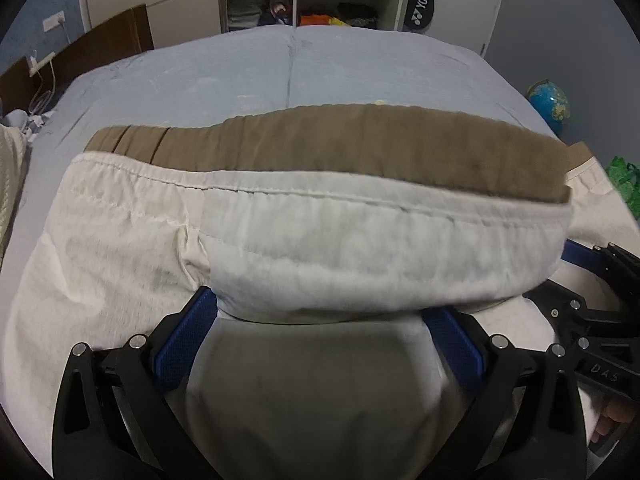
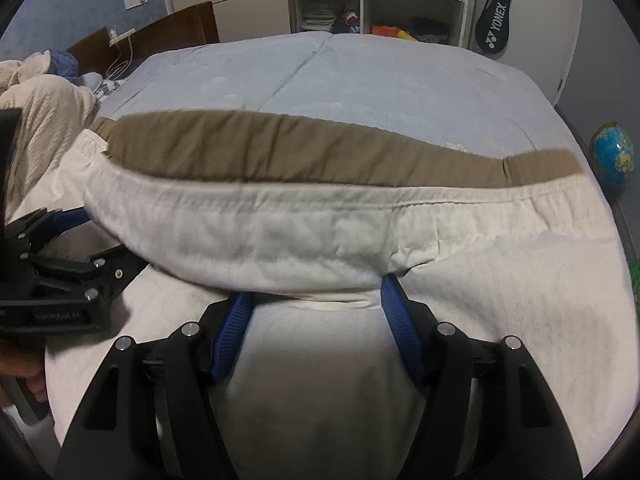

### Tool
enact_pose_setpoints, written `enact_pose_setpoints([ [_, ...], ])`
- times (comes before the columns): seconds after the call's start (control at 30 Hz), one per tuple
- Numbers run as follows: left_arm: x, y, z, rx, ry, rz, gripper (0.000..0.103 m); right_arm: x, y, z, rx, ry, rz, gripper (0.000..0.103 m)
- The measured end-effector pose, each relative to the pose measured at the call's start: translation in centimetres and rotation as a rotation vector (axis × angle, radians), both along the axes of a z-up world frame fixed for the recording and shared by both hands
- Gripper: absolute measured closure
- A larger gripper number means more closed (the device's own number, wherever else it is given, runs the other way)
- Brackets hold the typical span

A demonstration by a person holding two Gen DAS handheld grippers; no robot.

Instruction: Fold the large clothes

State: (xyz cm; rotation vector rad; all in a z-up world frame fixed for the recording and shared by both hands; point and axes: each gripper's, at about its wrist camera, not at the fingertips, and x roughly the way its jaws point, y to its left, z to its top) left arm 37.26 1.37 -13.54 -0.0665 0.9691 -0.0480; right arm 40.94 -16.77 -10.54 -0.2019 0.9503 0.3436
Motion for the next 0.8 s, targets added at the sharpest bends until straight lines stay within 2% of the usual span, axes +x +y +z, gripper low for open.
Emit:
enact_pose_setpoints([
  [0.13,-0.4,0.8,2.9,-0.046,-0.046,-0.010,0.015,-0.5,-0.5,2.7,0.062,-0.029,0.005,0.041],
  [0.23,-0.4,1.3,5.3,-0.089,-0.124,-0.015,0.015,-0.5,-0.8,5.4,0.144,-0.092,0.002,0.041],
  [0.33,1.0,1.5,6.1,-0.083,-0.141,-0.006,0.015,0.8,-0.4,6.2,0.160,-0.095,-0.017,0.041],
  [0.47,3.4,1.7,5.5,-0.057,-0.108,0.027,0.015,3.9,0.1,4.5,0.126,-0.021,-0.063,0.041],
  [0.57,6.1,2.3,3.4,-0.069,-0.003,0.047,0.012,5.8,0.3,3.3,0.111,0.030,-0.087,0.039],
  [0.63,6.9,2.8,2.6,-0.081,0.036,0.067,0.007,6.5,0.3,2.9,0.105,0.046,-0.092,0.038],
  [0.8,7.6,3.1,1.7,-0.082,0.088,0.073,0.005,7.1,0.1,2.3,0.110,0.086,-0.096,0.038],
])
